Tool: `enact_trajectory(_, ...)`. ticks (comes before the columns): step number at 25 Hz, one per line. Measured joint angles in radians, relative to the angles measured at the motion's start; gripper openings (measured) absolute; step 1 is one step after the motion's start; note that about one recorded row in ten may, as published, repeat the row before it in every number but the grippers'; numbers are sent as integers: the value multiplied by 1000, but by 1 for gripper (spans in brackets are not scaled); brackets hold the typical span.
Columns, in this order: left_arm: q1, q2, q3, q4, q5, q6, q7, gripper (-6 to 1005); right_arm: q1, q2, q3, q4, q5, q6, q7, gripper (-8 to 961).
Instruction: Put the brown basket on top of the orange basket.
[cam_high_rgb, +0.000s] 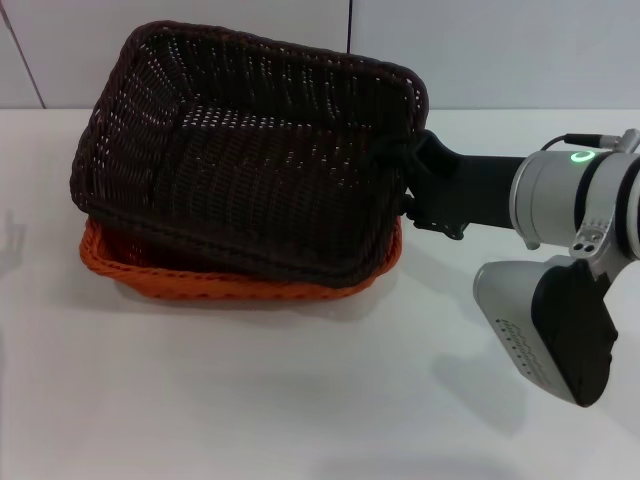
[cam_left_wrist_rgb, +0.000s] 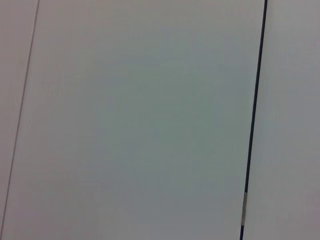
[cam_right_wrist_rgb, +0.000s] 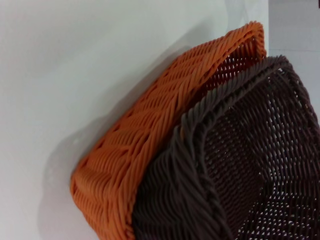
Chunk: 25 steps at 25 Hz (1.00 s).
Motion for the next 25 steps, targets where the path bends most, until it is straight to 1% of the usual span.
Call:
enact_trajectory(4,1,0,0,0,3,-1,0,786,-37,1,-2,-60,3,-35,-2,607)
enact_trajectory(5,4,1,0,0,5,-2,1,786,-70,1,-10,-107,5,-61,-2,607)
enact_trajectory(6,5,1,0,0,5,-2,1,786,-70,1,-10,-107,5,-61,-2,607)
enact_trajectory(9,9,1,0,0,5,-2,1,786,-128,2,-32,-180,8,-82,-2,607)
enact_trajectory(14,8,3,0,8,6,-2,2,786,-220,4,-68,-251,13,-76,0,606)
enact_trajectory(15,8,3,0,8,6,-2,2,786,-255,6,-69,-271,47,-37,5,606)
enact_trajectory(17,10,3,0,8,6,1,1,786,-269,6,-64,-279,72,-14,7,606)
enact_trajectory(19,11,3,0,9,7,2,1,786,-303,6,-50,-294,146,32,8,606)
enact_trajectory(20,11,3,0,10,7,0,1,786,-336,6,-44,-299,221,73,8,606)
enact_trajectory(21,11,3,0,10,7,0,1,786,-336,6,-44,-299,221,73,8,606)
enact_trajectory(22,11,3,0,10,7,1,1,786,-349,7,-43,-293,256,102,8,606)
enact_trajectory(24,12,3,0,10,8,4,1,786,-369,8,-43,-261,358,202,8,606)
enact_trajectory(25,12,3,0,11,8,6,0,786,-376,7,-38,-219,485,319,8,606)
